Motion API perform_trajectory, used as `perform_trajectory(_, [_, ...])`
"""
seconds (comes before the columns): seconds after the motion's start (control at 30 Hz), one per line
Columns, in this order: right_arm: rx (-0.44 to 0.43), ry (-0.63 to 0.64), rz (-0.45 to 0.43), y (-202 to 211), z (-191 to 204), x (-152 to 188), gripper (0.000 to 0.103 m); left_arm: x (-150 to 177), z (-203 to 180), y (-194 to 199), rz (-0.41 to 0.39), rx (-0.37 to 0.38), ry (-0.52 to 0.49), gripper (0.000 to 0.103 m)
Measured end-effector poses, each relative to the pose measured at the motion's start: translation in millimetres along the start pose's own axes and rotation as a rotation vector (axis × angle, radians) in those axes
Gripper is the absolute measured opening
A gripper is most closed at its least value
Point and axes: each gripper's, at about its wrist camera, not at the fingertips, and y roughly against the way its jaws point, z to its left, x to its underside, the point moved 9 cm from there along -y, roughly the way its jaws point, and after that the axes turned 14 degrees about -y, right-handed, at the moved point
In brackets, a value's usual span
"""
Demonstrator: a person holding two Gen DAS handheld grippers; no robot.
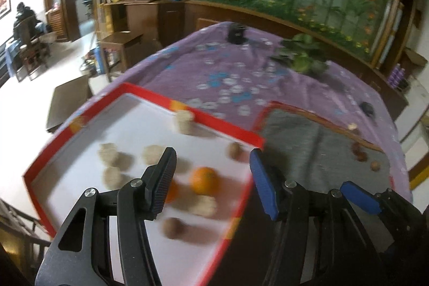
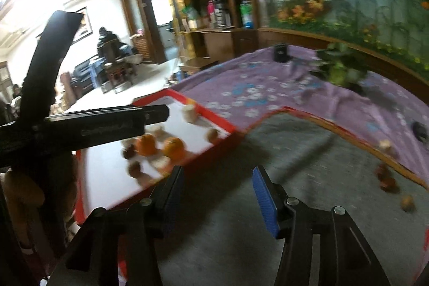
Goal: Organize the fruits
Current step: 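Move both grippers back over the remaining items on the felt, then grasp a red date with the left gripper while the right grasps a brown round fruit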
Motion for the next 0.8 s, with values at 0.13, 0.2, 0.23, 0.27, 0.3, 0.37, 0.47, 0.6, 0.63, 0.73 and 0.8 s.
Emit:
perform_trajectory(0.13, [0.071,-0.026,-0.016,20.0,-32.7,6.7,0.051,-6.5,-39.5,-2.9,-0.012,0.048,-0.054,0.057])
perform_trajectory(0.2, [0.094,-0.048,-0.021,30.5,-49.1,10.2,0.051,-8.8,-60.0,-4.9,-0.017,0.073,-0.088,0.057])
perform_trajectory(0.23, [0.109,-0.059,-0.027,35.4,-57.6,11.4,0.052,-10.3,-70.5,-6.2,-0.020,0.082,-0.105,0.057])
perform_trajectory(0.27, [0.130,-0.073,-0.036,41.3,-67.8,12.5,0.052,-11.2,-78.2,-7.6,-0.019,0.086,-0.115,0.057])
perform_trajectory(0.3, [0.144,-0.082,-0.042,45.9,-75.6,13.6,0.055,-12.2,-89.0,-10.3,-0.014,0.097,-0.128,0.057])
perform_trajectory(0.37, [0.175,-0.096,-0.060,56.8,-91.6,15.7,0.060,-12.9,-106.7,-14.0,-0.003,0.123,-0.149,0.057])
perform_trajectory(0.47, [0.200,-0.130,-0.086,71.7,-113.1,17.5,0.063,-12.7,-126.5,-18.7,0.011,0.143,-0.180,0.057])
perform_trajectory(0.6, [0.226,-0.188,-0.106,86.0,-144.0,18.1,0.064,-14.0,-152.2,-27.1,0.032,0.170,-0.220,0.057])
perform_trajectory(0.63, [0.236,-0.205,-0.107,89.2,-153.7,18.7,0.064,-15.1,-156.7,-29.5,0.035,0.174,-0.227,0.057])
perform_trajectory(0.73, [0.258,-0.244,-0.112,96.7,-174.6,20.7,0.064,-18.0,-172.7,-37.1,0.048,0.187,-0.261,0.057])
perform_trajectory(0.8, [0.261,-0.274,-0.118,101.1,-187.6,21.5,0.064,-20.5,-182.6,-43.3,0.058,0.202,-0.271,0.057])
